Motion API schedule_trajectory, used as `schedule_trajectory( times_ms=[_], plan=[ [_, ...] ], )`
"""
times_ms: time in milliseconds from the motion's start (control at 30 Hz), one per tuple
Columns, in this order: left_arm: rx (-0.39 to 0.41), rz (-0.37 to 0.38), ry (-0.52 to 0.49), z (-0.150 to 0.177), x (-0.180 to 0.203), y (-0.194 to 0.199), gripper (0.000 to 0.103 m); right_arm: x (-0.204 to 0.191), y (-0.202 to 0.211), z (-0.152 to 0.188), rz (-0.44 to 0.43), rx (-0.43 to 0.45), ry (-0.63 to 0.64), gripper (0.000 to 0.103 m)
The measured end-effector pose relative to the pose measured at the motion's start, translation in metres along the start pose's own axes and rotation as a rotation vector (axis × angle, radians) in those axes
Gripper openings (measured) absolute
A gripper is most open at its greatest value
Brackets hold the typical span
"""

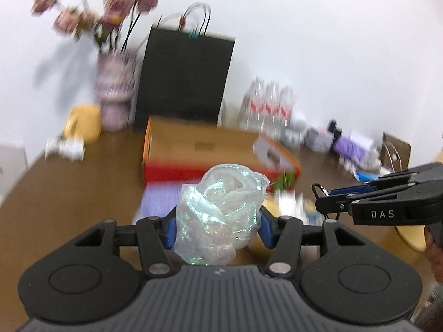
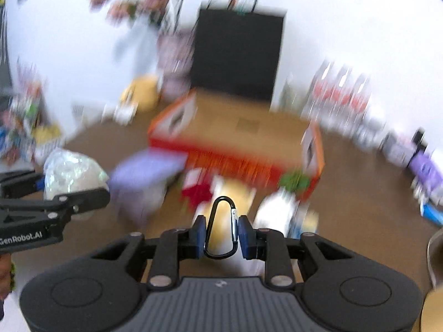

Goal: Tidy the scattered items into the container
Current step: 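Carry both items over the cardboard box and open both grippers to drop them, then move left gripper to the lavender pouch while right gripper grasps the beige block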

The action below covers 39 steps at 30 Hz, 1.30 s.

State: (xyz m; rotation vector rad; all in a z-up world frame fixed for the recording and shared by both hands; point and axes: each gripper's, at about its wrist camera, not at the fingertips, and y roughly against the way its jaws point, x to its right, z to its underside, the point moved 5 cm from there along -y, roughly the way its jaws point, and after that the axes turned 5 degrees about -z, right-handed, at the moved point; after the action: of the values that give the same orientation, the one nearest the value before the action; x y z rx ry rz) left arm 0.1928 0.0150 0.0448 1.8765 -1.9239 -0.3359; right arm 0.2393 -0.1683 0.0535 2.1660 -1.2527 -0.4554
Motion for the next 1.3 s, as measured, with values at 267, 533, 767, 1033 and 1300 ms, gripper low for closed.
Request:
schedule_trajectory(
  times_ms=[267,533,767,1033,1300],
  plan=[
    [-0.185,-0.112,0.013,-0.088,0.021,-0.166,0.054,0.065,-0.122,-0.091,0.005,0.030,-0.108,0.023],
    [-0.372,-0.291,-0.004,-0.072,0.009,-0.284,0.055,0.105,-0.244,-0.087,0.023,-0.099,-0.117,0.024],
    [-0.427,-0.360,-0.041,-0.060,-0.001,-0.301,0.067,0.103,-0.274,-0.072,0.002,-0.199,-0.126,0.037],
    [-0.268,-0.318,0.012,-0.086,-0.015,-0.230,0.103,0.101,-0.196,-0.075,-0.057,-0.029,-0.122,0.087],
    [-0.078,-0.200,0.040,-0.065,-0.022,-0.101,0.103,0.085,-0.062,-0.025,-0.091,0.181,-0.081,0.102]
  ],
)
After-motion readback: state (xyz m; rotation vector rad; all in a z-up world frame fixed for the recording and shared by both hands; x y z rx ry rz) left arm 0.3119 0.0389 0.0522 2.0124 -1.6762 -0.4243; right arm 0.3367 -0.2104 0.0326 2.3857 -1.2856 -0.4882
